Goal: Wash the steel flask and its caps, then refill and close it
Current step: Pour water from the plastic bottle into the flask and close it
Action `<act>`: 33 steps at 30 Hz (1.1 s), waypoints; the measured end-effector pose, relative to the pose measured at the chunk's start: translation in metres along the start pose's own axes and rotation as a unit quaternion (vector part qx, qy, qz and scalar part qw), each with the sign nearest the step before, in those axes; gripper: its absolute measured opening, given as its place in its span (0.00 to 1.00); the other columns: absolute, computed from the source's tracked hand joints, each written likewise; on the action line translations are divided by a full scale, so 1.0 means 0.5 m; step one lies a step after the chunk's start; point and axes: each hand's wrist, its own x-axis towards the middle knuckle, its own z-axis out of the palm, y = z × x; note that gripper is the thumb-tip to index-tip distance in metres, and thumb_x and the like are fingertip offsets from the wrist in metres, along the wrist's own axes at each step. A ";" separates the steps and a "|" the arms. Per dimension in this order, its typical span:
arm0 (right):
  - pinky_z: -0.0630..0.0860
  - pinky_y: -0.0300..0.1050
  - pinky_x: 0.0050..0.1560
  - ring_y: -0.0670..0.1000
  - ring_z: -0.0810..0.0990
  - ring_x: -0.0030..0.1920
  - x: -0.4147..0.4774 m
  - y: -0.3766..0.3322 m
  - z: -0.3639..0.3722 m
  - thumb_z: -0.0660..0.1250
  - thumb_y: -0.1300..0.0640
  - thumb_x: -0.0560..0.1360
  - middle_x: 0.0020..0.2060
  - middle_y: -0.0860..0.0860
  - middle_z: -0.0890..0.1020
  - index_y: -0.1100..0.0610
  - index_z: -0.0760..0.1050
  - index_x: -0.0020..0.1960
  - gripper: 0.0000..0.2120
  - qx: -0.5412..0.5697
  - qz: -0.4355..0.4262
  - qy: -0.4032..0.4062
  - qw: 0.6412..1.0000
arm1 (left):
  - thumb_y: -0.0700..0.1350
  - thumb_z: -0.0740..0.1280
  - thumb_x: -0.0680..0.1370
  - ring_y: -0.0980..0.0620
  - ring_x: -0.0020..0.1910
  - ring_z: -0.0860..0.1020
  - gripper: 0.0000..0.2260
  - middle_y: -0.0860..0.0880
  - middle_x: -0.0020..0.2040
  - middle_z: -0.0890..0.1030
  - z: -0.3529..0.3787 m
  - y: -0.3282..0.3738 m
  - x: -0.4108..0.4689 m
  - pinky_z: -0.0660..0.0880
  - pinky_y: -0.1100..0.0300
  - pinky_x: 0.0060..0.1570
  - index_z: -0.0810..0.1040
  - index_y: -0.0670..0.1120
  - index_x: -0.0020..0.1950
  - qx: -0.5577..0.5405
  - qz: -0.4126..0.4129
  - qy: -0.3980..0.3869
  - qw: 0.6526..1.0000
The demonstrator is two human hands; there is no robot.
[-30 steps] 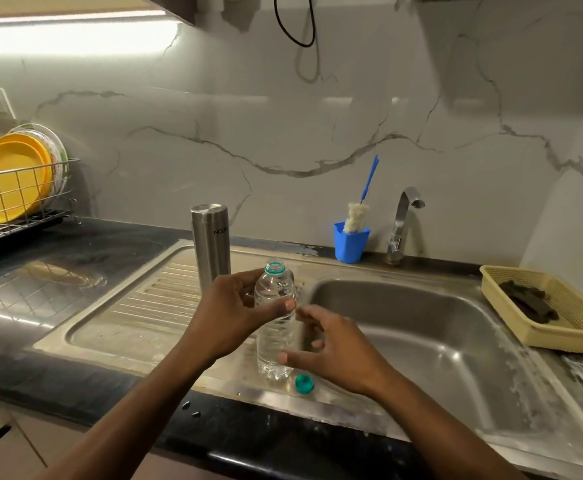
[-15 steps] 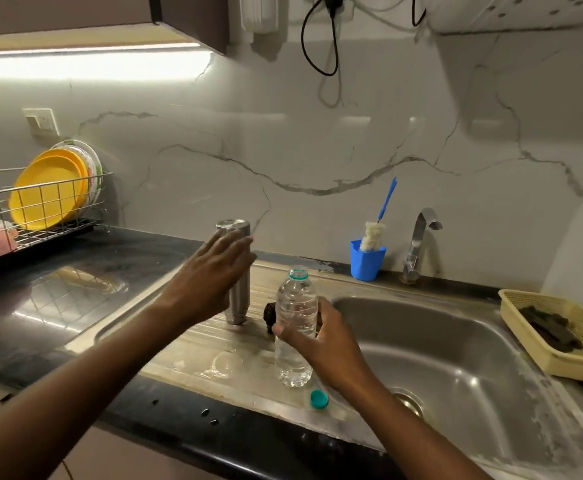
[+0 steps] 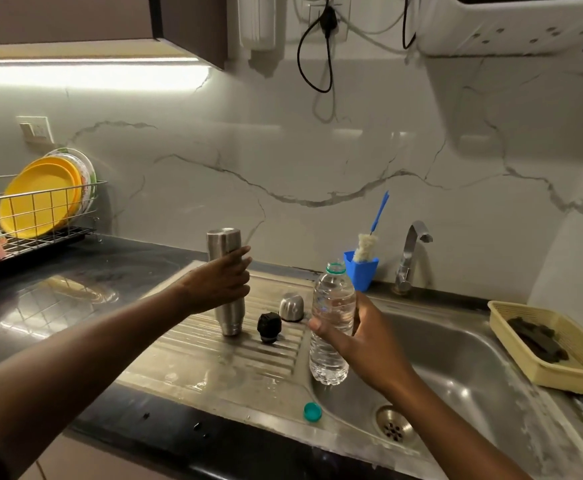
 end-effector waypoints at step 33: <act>0.75 0.42 0.51 0.51 0.77 0.57 0.050 -0.131 -0.413 0.73 0.47 0.77 0.65 0.49 0.76 0.43 0.58 0.80 0.37 -0.624 -0.102 -0.061 0.773 | 0.68 0.78 0.59 0.62 0.48 0.80 0.41 0.60 0.52 0.83 -0.388 0.155 0.094 0.76 0.61 0.46 0.78 0.59 0.71 -0.824 -0.243 0.218 0.463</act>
